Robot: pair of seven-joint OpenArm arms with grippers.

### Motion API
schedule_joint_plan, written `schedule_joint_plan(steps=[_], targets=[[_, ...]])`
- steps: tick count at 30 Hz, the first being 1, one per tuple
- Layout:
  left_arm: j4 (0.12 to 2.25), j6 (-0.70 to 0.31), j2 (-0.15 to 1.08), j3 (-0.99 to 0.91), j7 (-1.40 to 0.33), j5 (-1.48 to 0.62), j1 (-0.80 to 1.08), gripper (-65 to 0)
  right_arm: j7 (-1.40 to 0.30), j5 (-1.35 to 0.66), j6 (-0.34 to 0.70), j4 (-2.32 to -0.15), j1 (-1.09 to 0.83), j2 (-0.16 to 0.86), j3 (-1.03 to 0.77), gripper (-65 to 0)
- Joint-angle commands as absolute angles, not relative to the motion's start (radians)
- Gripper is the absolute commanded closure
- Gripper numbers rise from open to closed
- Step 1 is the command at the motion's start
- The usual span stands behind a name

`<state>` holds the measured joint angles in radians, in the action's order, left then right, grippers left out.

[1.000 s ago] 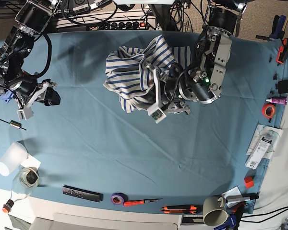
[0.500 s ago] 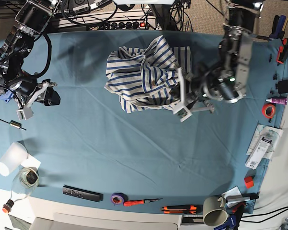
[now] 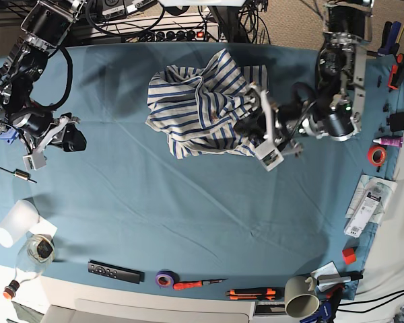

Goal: Fold the T-shirt properly
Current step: 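Press and tuck the bunched shirt edge with the left gripper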

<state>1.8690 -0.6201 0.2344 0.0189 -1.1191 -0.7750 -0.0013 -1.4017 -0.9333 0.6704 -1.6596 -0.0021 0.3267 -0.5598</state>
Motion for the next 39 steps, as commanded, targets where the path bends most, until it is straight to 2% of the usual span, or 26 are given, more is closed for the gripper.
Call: schedule_joint_plan(steps=[1, 7, 15, 19, 22, 25, 28, 32, 35, 39], targets=[[1.887, -0.606, 0.22, 0.017, -1.074, -0.78, -0.024, 0.0, -1.38, -0.952, 0.673, -1.674, 0.014, 0.344, -0.564, -15.0], [1.882, -0.553, 0.143, 0.084, -1.013, -0.624, -0.059, 0.0, -1.382, -0.952, 0.673, -1.674, 0.014, 0.341, -0.564, -15.1], [1.88, -0.464, 0.141, 0.287, -0.959, -0.411, -0.073, 0.0, -1.383, -0.952, 0.673, -1.674, 0.014, 0.341, -0.564, -15.1], [1.88, -0.393, 0.135, 0.311, -0.895, -0.3, -0.073, 0.0, -1.383, -0.952, 0.673, -1.674, 0.014, 0.342, -0.564, -15.0], [1.879, -0.382, 0.133, 0.311, -0.889, -0.284, -0.081, 0.0, -1.383, -0.953, 0.673, -1.674, 0.014, 0.341, -0.564, -15.1], [1.86, -0.408, 0.133, 0.311, -0.891, -0.287, -0.083, 0.0, -1.383, -0.953, 0.673, -1.674, 0.014, 0.341, -0.564, -15.1], [1.816, -0.487, 0.133, 0.312, -0.922, -0.34, -0.083, 0.0, -1.384, -0.953, 0.673, -1.674, 0.014, 0.342, -0.564, -15.1], [1.805, -0.604, 0.134, 0.311, -1.073, -0.462, -0.083, 0.0, -1.383, -0.953, 0.673, -1.674, 0.014, 0.342, -0.564, -15.1], [1.807, -0.63, 0.134, 0.311, -1.159, -0.579, -0.083, 0.0, -1.383, -0.953, 0.673, -1.674, 0.014, 0.344, -0.564, -15.1], [1.821, -0.63, 0.134, 0.311, -1.187, -0.676, -0.083, 0.0, -1.383, -0.953, 0.673, -1.674, 0.014, 0.344, -0.564, -15.1]])
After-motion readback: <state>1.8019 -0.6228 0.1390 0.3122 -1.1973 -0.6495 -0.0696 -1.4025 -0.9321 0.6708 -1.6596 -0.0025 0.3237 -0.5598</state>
